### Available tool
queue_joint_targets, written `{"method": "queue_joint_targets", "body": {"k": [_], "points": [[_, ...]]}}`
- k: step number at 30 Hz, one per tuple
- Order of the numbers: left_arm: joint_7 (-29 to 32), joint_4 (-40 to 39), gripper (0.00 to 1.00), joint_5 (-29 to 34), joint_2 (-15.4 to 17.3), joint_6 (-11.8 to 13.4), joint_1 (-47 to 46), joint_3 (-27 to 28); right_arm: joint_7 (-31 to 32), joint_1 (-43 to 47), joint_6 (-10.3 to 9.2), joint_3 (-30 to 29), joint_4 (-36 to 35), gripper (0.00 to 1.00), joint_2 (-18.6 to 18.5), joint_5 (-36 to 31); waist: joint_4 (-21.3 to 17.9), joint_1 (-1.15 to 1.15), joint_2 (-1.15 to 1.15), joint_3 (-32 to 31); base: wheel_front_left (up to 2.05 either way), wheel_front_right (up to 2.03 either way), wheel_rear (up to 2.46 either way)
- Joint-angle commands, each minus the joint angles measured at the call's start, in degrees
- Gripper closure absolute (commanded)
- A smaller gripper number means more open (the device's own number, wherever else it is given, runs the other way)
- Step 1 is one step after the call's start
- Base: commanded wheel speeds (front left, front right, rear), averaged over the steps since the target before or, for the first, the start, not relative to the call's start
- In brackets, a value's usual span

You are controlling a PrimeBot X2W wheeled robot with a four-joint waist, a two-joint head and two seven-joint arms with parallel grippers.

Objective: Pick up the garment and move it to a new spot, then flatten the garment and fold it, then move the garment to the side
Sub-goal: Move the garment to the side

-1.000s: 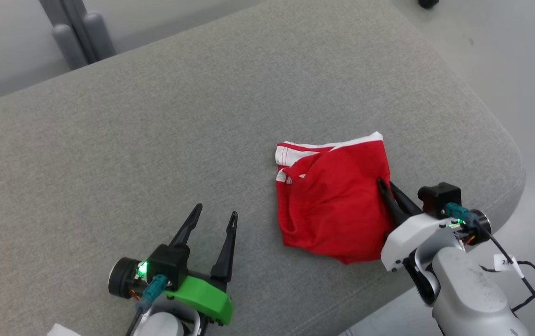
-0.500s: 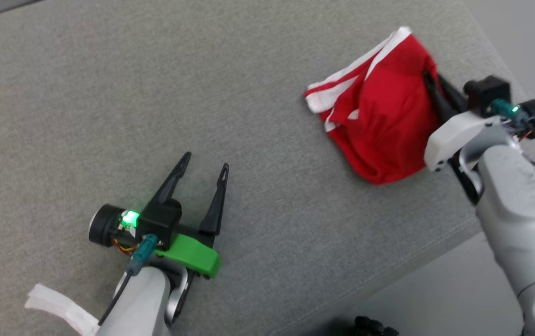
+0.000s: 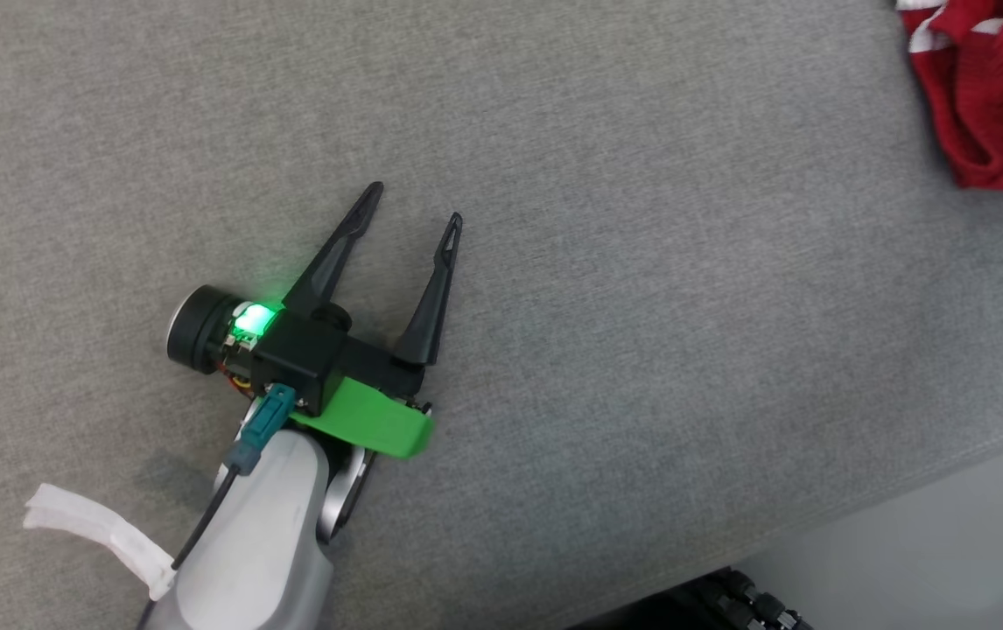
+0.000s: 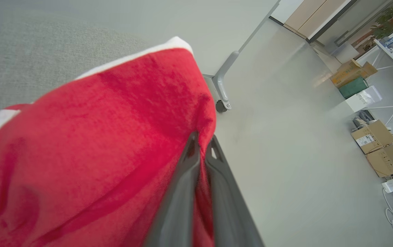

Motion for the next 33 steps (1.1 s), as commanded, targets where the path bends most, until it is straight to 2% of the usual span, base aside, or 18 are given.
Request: {"method": "queue_joint_targets", "body": {"k": [1,2,3,6,9,12,15,21,28,33], "points": [[0.6,3.0,0.0,-0.6,2.5,0.2,1.0,1.8,-0.3,-1.1,-0.11,-2.4,0.2,0.99,-1.0,-1.5,2.4,0.0,-0.01,2.2,0.0,0.0,0.0],[0.7,3.3,0.0,-0.6,2.5,0.2,1.0,1.9,-0.4,-1.4,-0.11,-3.7,-0.2,0.62,-1.1,-2.7,2.5,0.0,-0.01,2.0,0.0,0.0,0.0],[0.8,3.6,0.0,-0.7,2.6,0.2,1.2,1.9,-0.4,-1.4,-0.11,-5.3,-0.6,0.0,-0.8,-3.6,2.6,0.0,-0.01,1.7,0.0,0.0,0.0],[0.8,4.4,0.0,-0.9,2.4,0.3,1.9,2.8,-0.5,-0.9,-0.11,-9.1,-2.3,0.0,0.7,-5.9,2.9,0.0,-0.01,0.4,0.0,0.0,0.0],[0.8,4.6,0.0,-1.5,1.5,0.3,3.1,4.0,-0.6,0.3,-0.11,-10.3,-7.9,0.0,4.8,-7.0,3.1,0.0,-0.01,-1.8,0.0,0.0,0.0],[0.7,4.8,0.0,-1.8,0.9,0.3,3.4,5.3,-0.6,1.9,-0.11,-8.8,-14.7,0.0,8.6,-4.4,3.5,0.0,-0.01,-4.3,0.0,0.0,0.0],[0.5,4.8,0.0,-1.7,0.2,0.2,3.4,6.9,-0.5,4.2,-0.11,-4.9,-20.2,0.0,11.9,-1.4,4.0,0.0,-0.01,-7.3,0.0,0.0,0.0],[0.3,5.0,0.0,-2.0,-1.1,0.4,4.7,12.1,-0.5,9.8,-0.11,2.3,-27.2,0.0,15.9,4.5,5.6,0.0,-0.01,-13.0,0.0,0.0,0.0],[0.3,6.0,0.0,-2.1,-1.8,1.5,7.0,16.9,-0.5,19.1,-0.11,6.8,-29.6,0.0,18.8,8.0,9.0,0.0,-0.01,-19.1,0.0,0.0,0.0],[0.3,7.0,0.0,-3.1,-1.9,2.4,9.7,18.0,-0.5,27.0,-0.11,6.9,-30.9,0.0,20.3,9.1,11.6,0.0,-0.01,-23.5,0.0,0.0,0.0]]}}
